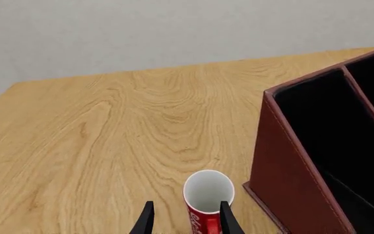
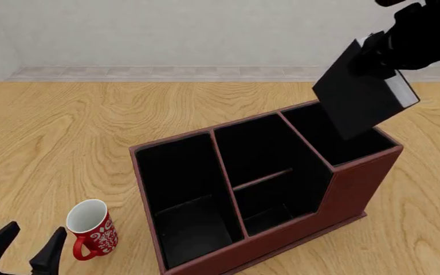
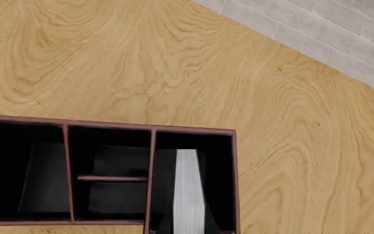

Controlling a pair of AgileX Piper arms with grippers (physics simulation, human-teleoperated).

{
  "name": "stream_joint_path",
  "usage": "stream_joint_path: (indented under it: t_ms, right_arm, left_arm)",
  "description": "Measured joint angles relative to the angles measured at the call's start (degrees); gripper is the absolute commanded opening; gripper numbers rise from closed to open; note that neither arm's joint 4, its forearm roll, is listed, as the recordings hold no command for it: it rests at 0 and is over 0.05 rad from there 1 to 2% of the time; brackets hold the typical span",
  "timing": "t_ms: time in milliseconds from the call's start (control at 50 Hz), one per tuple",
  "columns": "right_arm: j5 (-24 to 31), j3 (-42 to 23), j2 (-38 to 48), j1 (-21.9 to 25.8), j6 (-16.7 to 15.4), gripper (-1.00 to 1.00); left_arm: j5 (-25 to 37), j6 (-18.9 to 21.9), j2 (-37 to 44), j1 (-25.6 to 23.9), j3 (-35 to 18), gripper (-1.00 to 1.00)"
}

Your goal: Pick up the book and place it in the right compartment of the caddy.

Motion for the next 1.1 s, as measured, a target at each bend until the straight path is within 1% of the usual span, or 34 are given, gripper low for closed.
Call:
stream_joint_path:
  t_ms: [440,1100]
  right_arm:
    - [-0.4,0.5,2.7,-0.3,0.7,-1.00]
    - [-7.5,9.7,4.4,-0.5,1.7,-1.00]
  left_arm:
    - [0.0,0.1,0.2,0.1,0.0,1.00]
    - [1.7,0.3,-1.0,0.4,0.0,1.00]
